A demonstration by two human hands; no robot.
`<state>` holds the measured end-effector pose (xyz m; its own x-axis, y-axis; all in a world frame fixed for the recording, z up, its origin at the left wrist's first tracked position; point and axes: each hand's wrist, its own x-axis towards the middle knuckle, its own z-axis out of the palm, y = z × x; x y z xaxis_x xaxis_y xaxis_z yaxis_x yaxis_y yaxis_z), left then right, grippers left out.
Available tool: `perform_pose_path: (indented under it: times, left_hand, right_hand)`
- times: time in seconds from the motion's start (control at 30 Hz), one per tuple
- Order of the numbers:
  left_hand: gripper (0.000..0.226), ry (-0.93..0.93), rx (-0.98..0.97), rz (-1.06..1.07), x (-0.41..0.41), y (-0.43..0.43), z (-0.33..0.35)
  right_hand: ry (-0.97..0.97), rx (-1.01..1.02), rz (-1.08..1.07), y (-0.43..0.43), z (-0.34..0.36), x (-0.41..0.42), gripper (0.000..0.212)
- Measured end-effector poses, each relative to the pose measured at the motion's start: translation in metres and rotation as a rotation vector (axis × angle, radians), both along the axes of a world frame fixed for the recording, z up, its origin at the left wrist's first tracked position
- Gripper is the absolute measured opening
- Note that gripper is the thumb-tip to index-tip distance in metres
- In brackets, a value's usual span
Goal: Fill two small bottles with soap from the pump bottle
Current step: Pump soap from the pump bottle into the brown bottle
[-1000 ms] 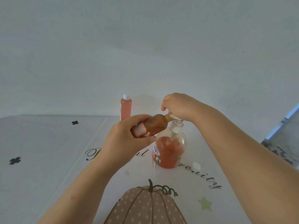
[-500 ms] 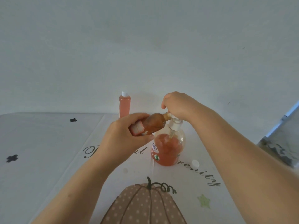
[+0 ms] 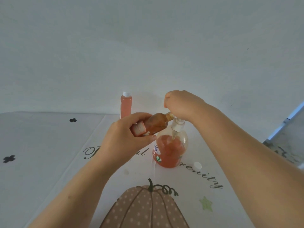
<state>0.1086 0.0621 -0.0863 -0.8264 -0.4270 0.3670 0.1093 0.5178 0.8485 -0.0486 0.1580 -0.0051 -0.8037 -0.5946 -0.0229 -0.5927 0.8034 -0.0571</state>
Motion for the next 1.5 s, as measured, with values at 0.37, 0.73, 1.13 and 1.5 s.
perform_pose_path:
  times: [0.37,0.73,1.13,1.5]
  left_hand:
    - [0.039,-0.006,-0.005,0.008,-0.001,0.001,-0.003]
    - [0.04,0.026,0.012,0.009,0.0,0.001,-0.001]
    - [0.041,-0.005,-0.025,0.021,-0.004,-0.003,-0.006]
    - [0.04,0.052,0.009,0.005,-0.002,0.003,-0.003]
  right_hand:
    - [-0.037,-0.002,-0.027,0.001,-0.005,0.0,0.04]
    - [-0.061,0.044,-0.035,-0.002,0.003,-0.005,0.034]
    - [-0.003,0.056,0.027,0.003,-0.012,-0.007,0.032]
    - [-0.035,0.04,-0.076,0.004,0.008,-0.001,0.042]
